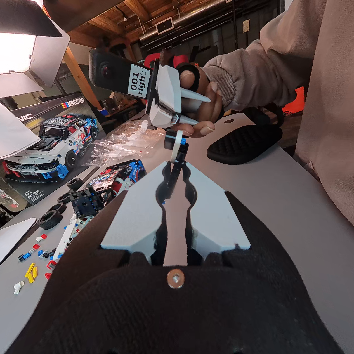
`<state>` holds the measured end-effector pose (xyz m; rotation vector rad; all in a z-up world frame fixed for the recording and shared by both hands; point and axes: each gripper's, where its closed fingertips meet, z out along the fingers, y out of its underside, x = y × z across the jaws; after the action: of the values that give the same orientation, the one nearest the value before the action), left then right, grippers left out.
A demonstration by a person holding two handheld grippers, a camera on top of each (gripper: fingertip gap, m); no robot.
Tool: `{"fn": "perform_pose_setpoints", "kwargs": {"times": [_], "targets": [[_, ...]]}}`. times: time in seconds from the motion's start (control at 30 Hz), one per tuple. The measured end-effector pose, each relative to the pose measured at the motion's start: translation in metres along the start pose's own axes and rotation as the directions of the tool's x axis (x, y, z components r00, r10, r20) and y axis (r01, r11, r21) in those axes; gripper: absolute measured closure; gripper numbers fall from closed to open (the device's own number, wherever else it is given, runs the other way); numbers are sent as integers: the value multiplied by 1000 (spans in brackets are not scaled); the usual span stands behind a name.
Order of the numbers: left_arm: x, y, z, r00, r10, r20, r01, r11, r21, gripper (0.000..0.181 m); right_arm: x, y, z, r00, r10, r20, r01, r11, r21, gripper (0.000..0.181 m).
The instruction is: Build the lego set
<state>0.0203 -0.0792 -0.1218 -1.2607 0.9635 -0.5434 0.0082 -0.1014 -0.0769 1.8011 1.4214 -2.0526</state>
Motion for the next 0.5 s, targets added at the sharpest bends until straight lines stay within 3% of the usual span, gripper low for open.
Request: {"fn": "perform_pose_setpoints", "kwargs": {"times": [0.5], "targets": [[0,4,2,1000,20,15,-20,999,-26,172,6,2,-4,1000,20,-22,-19,999,29,181]]}}
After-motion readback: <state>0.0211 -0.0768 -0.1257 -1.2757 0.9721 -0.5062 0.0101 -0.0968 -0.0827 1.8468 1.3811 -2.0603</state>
